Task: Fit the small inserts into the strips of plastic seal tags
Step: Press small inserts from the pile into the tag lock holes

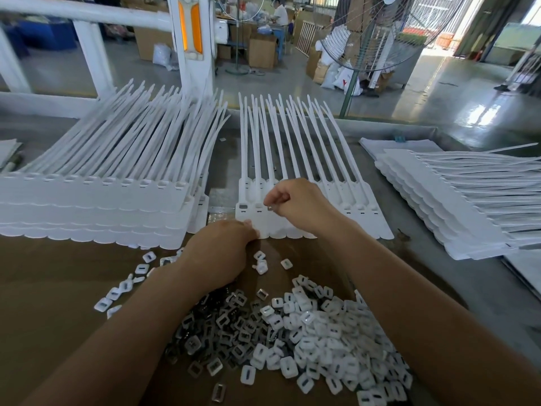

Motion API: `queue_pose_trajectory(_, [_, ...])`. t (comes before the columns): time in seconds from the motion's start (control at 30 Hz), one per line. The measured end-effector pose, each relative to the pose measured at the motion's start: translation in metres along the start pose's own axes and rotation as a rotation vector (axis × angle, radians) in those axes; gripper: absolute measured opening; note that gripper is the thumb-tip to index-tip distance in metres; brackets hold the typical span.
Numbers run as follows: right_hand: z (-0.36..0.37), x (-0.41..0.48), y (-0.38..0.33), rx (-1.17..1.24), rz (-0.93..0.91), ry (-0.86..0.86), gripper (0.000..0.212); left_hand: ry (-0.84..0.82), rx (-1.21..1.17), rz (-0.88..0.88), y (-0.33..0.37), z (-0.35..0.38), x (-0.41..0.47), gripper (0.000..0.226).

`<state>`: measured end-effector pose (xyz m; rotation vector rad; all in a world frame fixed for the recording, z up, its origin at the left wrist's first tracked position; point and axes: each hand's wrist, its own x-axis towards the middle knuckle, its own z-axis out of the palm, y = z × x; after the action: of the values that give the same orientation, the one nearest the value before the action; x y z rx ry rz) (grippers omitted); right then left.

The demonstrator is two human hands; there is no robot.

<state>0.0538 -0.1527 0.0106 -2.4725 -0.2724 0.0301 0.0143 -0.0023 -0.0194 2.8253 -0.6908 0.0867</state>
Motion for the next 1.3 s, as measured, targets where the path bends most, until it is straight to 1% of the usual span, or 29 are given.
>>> queue_pose_trajectory(0.1, [0.009, 0.015, 0.002, 0.047, 0.011, 0.048, 0.022, -0.01, 0.002, 0.014, -0.001, 0.0, -0.001, 0.037])
queue_pose_trajectory(0.2, [0.02, 0.024, 0.005, 0.078, 0.024, 0.055, 0.022, -0.015, 0.003, 0.016, 0.0, -0.001, -0.002, 0.037])
queue_pose_trajectory(0.3, [0.027, 0.029, 0.008, 0.066, 0.047, 0.06, 0.023, -0.021, 0.022, 0.012, 0.001, 0.0, 0.001, 0.037])
queue_pose_trajectory(0.63, [0.03, 0.028, 0.012, -0.031, -0.008, 0.102, 0.025, -0.007, 0.016, -0.001, 0.0, 0.002, 0.001, 0.04])
queue_pose_trajectory(0.77, [0.029, 0.023, 0.015, -0.107, -0.078, 0.096, 0.034, 0.001, 0.02, -0.001, -0.001, 0.002, 0.0, 0.037])
queue_pose_trajectory(0.93, [0.03, 0.019, 0.02, -0.31, -0.166, 0.039, 0.036, 0.0, 0.028, 0.004, 0.0, 0.002, 0.001, 0.038])
queue_pose_trajectory(1.1, [0.031, 0.016, 0.019, -0.423, -0.181, 0.001, 0.04, -0.003, 0.017, 0.01, 0.0, 0.001, 0.0, 0.038])
queue_pose_trajectory(1.17, [0.027, 0.016, 0.019, -0.388, -0.166, -0.023, 0.04, -0.001, 0.016, 0.009, 0.001, 0.001, 0.0, 0.038])
queue_pose_trajectory(1.3, [0.018, 0.015, 0.017, -0.212, -0.127, -0.068, 0.045, -0.014, 0.016, -0.015, 0.002, 0.0, 0.001, 0.039])
